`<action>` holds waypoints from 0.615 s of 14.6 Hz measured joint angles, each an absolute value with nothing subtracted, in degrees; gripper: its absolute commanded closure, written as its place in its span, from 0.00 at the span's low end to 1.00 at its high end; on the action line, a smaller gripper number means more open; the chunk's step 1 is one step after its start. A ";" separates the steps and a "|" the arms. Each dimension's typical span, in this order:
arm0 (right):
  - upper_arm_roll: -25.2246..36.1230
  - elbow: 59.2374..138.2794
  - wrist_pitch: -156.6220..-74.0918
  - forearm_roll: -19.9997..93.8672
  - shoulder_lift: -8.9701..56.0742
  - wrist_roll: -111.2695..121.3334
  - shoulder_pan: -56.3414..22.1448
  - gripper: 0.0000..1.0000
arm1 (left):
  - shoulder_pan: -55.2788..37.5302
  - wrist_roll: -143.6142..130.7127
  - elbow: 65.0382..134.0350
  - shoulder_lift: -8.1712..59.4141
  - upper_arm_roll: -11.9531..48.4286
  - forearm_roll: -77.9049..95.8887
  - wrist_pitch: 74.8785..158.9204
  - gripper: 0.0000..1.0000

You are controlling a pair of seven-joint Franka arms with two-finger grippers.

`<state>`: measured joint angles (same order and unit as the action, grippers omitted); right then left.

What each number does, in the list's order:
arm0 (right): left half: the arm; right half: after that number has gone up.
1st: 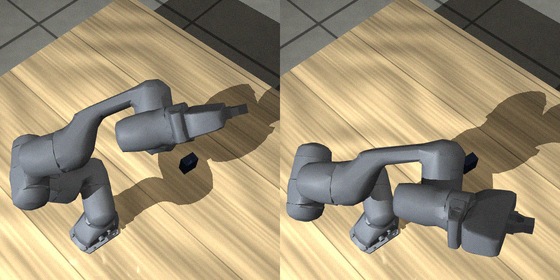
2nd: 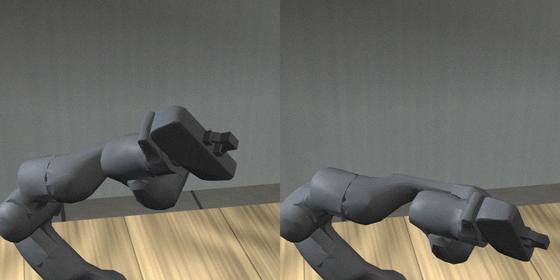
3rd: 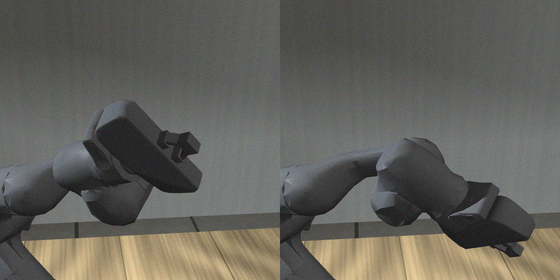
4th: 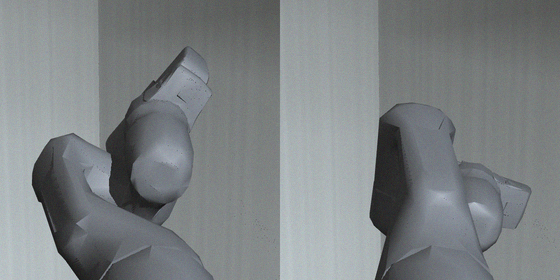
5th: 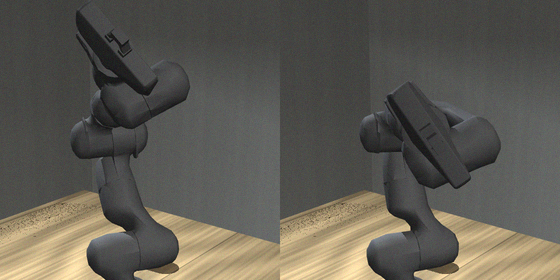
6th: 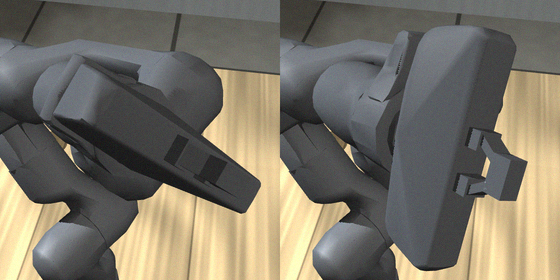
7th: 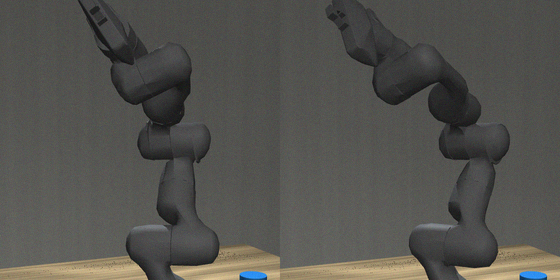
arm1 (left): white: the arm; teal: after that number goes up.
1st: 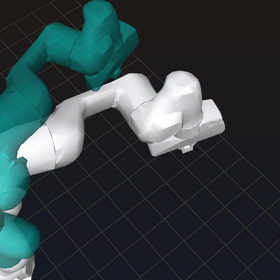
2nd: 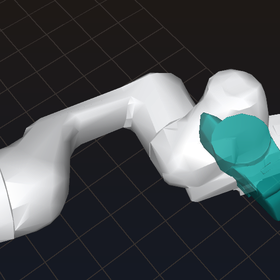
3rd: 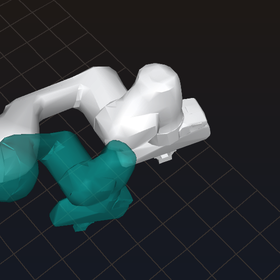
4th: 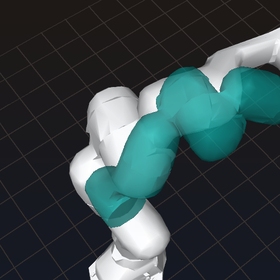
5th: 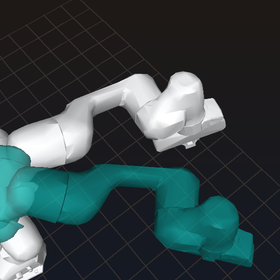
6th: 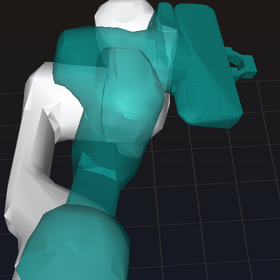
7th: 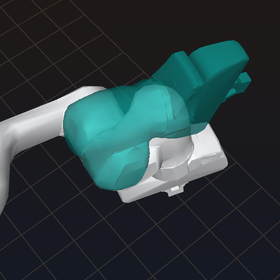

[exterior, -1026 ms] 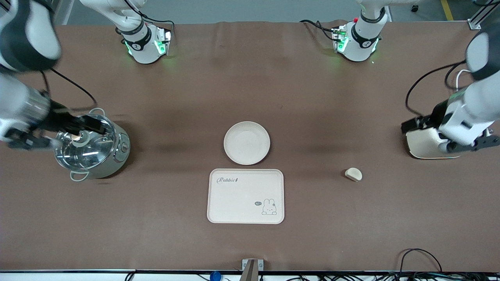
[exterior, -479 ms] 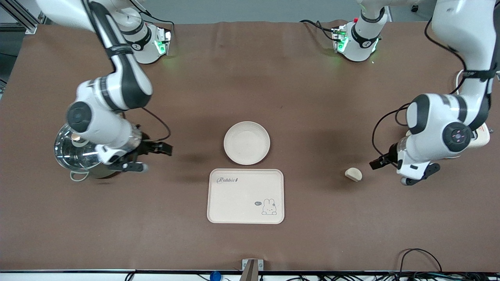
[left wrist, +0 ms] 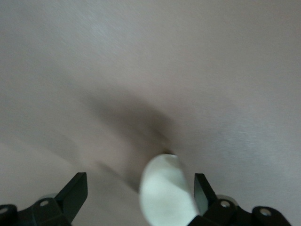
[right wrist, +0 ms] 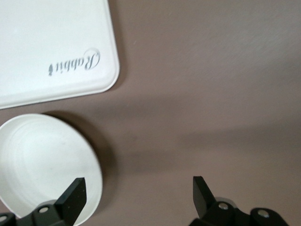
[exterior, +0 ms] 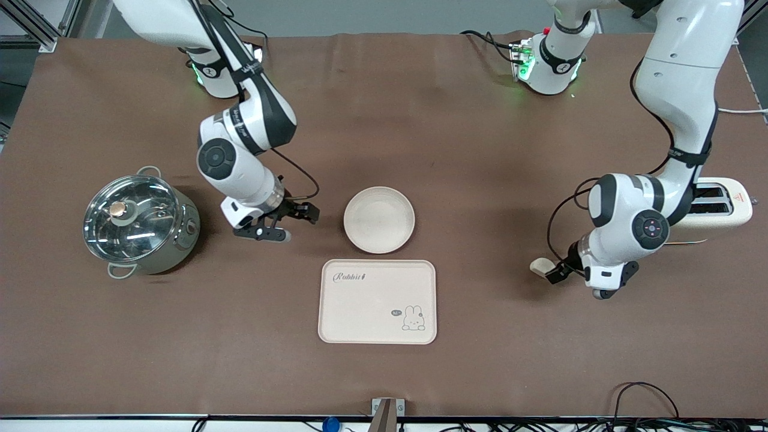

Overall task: Place bun in plate and plate on tray
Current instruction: 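Grasp the plate rim with the right gripper while the left gripper lifts the bun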

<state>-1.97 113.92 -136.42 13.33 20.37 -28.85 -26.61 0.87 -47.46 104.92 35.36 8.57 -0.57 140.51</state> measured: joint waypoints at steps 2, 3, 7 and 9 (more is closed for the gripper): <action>-1.94 114.52 -139.65 14.29 22.25 -30.14 -28.14 0.00 | 0.67 -50.15 104.86 35.84 9.77 -0.57 141.79 0.03; -1.92 114.76 -141.48 14.72 23.37 -30.71 -28.68 0.00 | 0.62 -50.77 104.86 36.07 10.11 -0.57 141.87 0.12; -1.92 114.88 -148.90 14.86 27.78 -34.74 -32.24 0.00 | 0.81 -50.94 104.87 37.37 10.29 -0.57 141.97 0.61; -1.91 114.88 -151.35 14.90 29.07 -36.25 -33.72 0.00 | 0.83 -50.94 104.79 37.59 10.37 -0.57 142.08 0.74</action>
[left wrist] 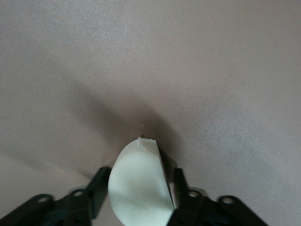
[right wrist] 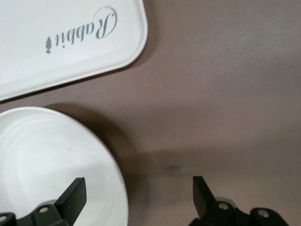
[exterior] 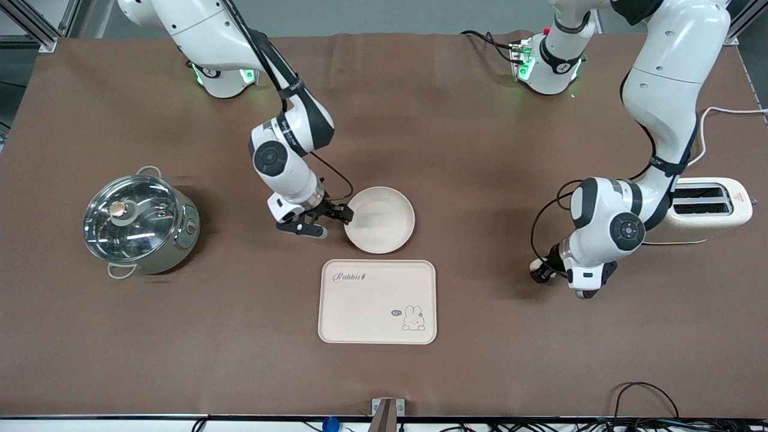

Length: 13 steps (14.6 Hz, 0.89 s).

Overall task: Place bun in plate and plate on tray
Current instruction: 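Grasp the plate rim with the right gripper while the left gripper lifts the bun, then carry the bun over the plate with the left gripper and release it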

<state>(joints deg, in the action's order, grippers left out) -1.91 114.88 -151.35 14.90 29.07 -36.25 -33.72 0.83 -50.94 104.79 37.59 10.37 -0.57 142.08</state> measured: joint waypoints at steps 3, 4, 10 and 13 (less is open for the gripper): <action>-1.90 114.87 -153.16 14.92 29.84 -38.53 -35.81 0.00 | 0.92 -51.78 104.10 37.55 13.33 -0.57 142.09 0.74; -1.90 114.87 -153.51 14.92 29.98 -38.89 -36.21 0.00 | 0.89 -53.22 103.86 37.51 15.42 -0.57 142.09 0.73; -1.59 114.89 -154.51 14.94 30.97 -39.06 -36.34 0.01 | -12.27 -73.14 101.22 36.56 21.92 -0.57 142.10 0.72; -1.59 114.89 -154.56 14.95 31.21 -39.06 -36.35 0.01 | -21.22 -81.52 98.06 37.65 21.63 -0.57 142.12 0.68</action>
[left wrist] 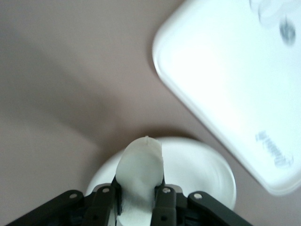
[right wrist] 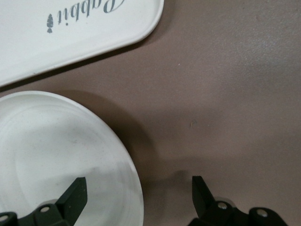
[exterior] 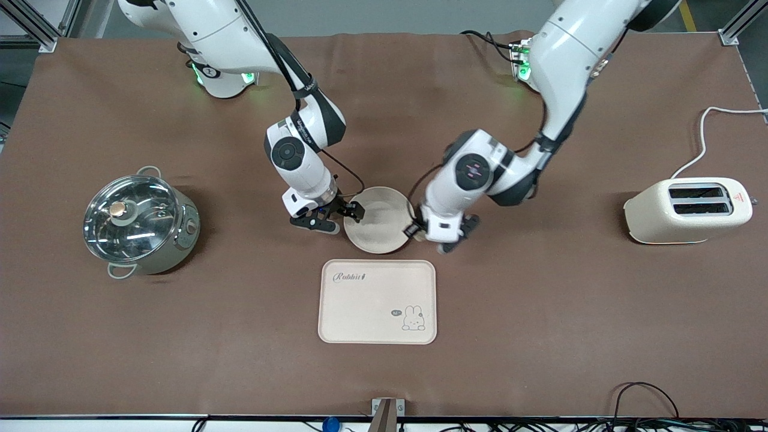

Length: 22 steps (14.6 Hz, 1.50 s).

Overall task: Place bun in plate and plate on tray
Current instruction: 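Carry the bun over the plate with the left gripper and release it, then withdraw the left gripper toward the toaster while the right gripper holds the plate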

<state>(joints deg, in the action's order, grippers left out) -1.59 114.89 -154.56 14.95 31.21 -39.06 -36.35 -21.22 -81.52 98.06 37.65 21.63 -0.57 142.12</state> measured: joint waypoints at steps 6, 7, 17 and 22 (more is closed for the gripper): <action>-1.59 114.88 -155.88 14.95 32.04 -39.06 -36.35 1.00 | -26.70 -83.60 95.36 44.08 20.76 -0.57 147.35 0.14; -1.59 114.88 -155.91 14.95 32.04 -39.06 -36.35 1.00 | -26.70 -83.60 95.12 44.69 20.70 -0.57 147.91 0.00; -1.60 114.56 -156.21 15.35 31.75 -39.11 -36.34 1.00 | -17.53 -71.25 83.70 29.43 18.33 -8.57 116.18 0.00; -1.72 111.27 -156.31 18.64 29.52 -39.15 -36.30 1.00 | -4.66 -42.72 82.35 17.31 18.00 -8.90 105.26 0.00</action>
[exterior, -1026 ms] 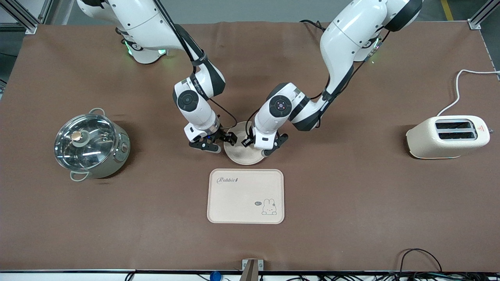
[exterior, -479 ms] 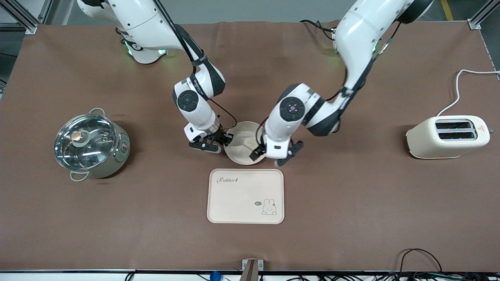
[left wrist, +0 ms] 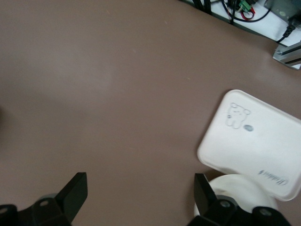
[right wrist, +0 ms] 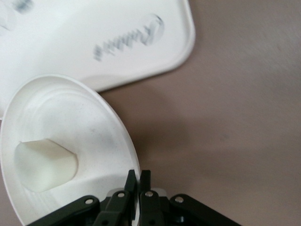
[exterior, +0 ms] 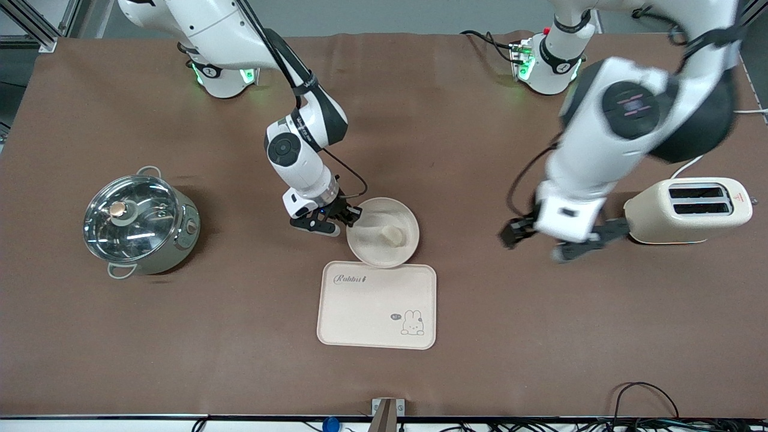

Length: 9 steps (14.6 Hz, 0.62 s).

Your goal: Place bun in plate and plate on tray

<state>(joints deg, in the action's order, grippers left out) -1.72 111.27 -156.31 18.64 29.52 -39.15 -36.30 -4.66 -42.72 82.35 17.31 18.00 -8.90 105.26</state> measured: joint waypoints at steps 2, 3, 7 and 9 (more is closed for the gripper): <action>-1.62 107.79 -155.99 19.32 29.52 -39.34 -35.86 1.00 | 0.07 -32.66 82.32 13.53 17.95 -8.89 101.03 0.00; -1.58 105.97 -155.78 19.36 30.24 -39.53 -35.26 1.00 | 2.00 -28.58 82.33 11.78 17.91 -8.89 98.93 0.00; -1.47 97.16 -155.54 19.38 37.91 -39.60 -31.88 1.00 | 7.33 -15.48 82.42 6.65 17.91 -8.87 91.30 0.00; -1.42 93.04 -155.21 19.39 41.89 -40.20 -30.67 1.00 | 9.00 -11.14 82.47 5.00 17.91 -8.33 88.56 0.00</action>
<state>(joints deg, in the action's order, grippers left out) -1.42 93.04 -155.21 19.39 41.89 -40.20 -30.67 9.00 -11.14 82.47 5.00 17.91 -8.33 88.56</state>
